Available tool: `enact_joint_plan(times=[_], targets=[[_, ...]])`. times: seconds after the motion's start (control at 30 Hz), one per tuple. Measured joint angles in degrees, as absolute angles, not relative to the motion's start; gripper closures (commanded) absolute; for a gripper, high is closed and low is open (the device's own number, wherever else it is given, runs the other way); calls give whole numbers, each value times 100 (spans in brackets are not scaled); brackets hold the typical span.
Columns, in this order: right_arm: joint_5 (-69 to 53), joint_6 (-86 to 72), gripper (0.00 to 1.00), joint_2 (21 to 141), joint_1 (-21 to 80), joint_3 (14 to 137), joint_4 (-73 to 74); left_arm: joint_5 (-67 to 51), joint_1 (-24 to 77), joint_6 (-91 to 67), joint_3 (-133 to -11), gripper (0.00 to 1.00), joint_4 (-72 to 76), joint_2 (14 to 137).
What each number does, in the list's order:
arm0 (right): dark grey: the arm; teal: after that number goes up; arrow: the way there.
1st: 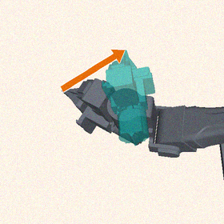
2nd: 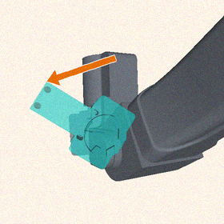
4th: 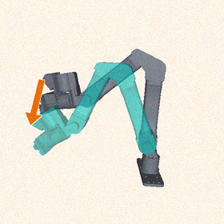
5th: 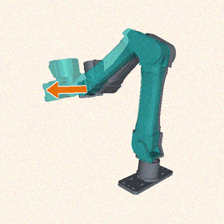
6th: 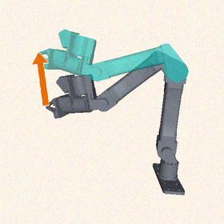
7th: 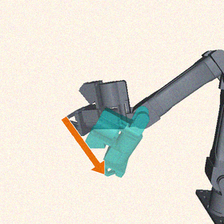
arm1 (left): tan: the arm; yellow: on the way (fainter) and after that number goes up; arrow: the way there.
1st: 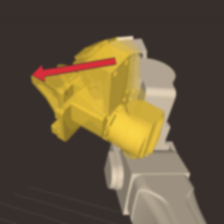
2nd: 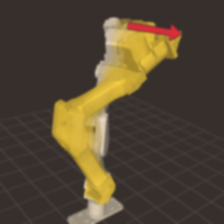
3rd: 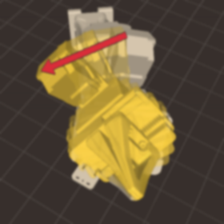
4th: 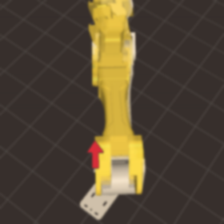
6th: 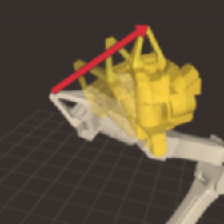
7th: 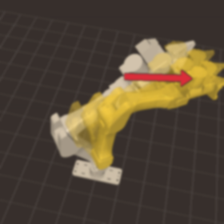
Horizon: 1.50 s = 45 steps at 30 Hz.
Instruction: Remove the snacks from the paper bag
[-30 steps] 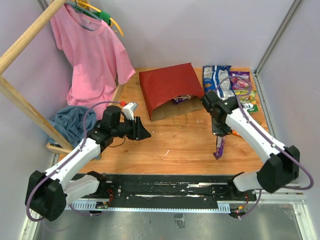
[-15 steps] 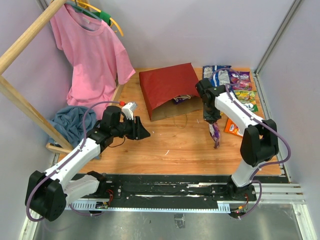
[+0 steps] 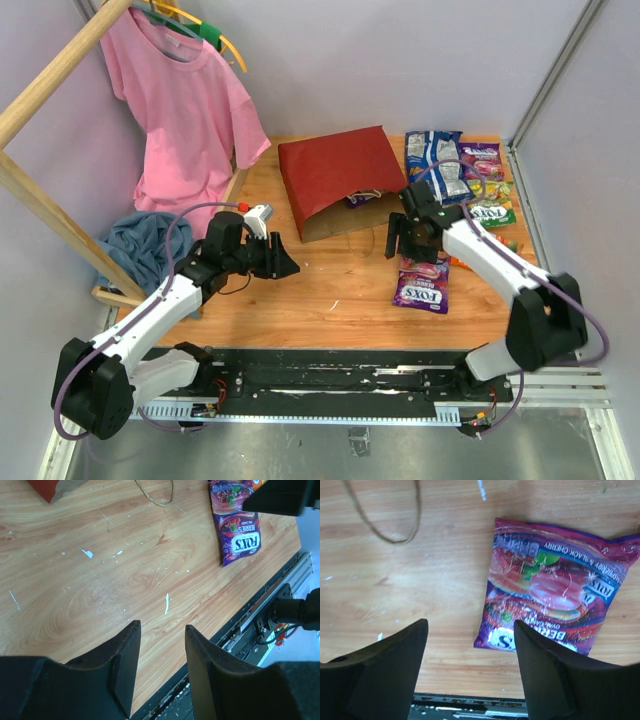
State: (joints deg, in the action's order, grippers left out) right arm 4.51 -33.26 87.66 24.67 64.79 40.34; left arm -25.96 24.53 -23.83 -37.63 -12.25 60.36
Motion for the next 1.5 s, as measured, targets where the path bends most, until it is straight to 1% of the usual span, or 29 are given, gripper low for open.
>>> enact_joint_plan(times=[0.07, 0.13, 0.2, 0.27, 0.37, 0.5, 0.6, 0.77, 0.9, 0.93, 1.0, 1.23, 1.33, 1.5], targets=[[296, -3317, 34, 8176, 2456, 6110, 3752, -2552, 2453, -2403, -3763, 54, -1221, 6036], [130, -3319, 36, 7601, 2362, 5808, 3511, -2523, 2453, -2429, -3763, 54, -1219, 6038], [-56, -3312, 38, 7249, 2145, 5561, 3275, -2510, 2453, -2467, -3763, 54, -1190, 6040], [-193, -3288, 39, 7146, 1890, 5341, 3148, -2519, 2453, -2521, -3758, 54, -1103, 6082], [-338, -3205, 39, 7242, 1581, 4923, 3098, -2576, 2453, -2661, -3695, 54, -862, 6191], [-429, -3085, 37, 7328, 1391, 4427, 3114, -2661, 2458, -2871, -3448, 47, -600, 6289], [-478, -3013, 37, 7411, 1306, 4217, 3079, -2650, 2521, -3000, -3332, 44, -497, 6335], [-705, -2923, 38, 7797, 1048, 4178, 2849, -2482, 2875, -3186, -3308, 37, -270, 6482], [-862, -2847, 40, 8086, 928, 4335, 2829, -2235, 3258, -3352, -3308, 28, -80, 6689], [-904, -2829, 41, 8176, 888, 4399, 2825, -2165, 3369, -3398, -3308, 24, -23, 6757], [-1009, -2805, 42, 8355, 762, 4534, 2775, -2053, 3546, -3492, -3308, 21, 78, 6873], [-1420, -2801, 43, 8757, 375, 4838, 2532, -1656, 3924, -3826, -3306, 19, 504, 7120], [-1481, -2805, 41, 8781, 333, 4871, 2445, -1481, 3994, -3922, -3306, 19, 613, 7192], [-1527, -2880, 33, 8420, 320, 4727, 2217, -1212, 4001, -3942, -3369, 16, 578, 7166]])
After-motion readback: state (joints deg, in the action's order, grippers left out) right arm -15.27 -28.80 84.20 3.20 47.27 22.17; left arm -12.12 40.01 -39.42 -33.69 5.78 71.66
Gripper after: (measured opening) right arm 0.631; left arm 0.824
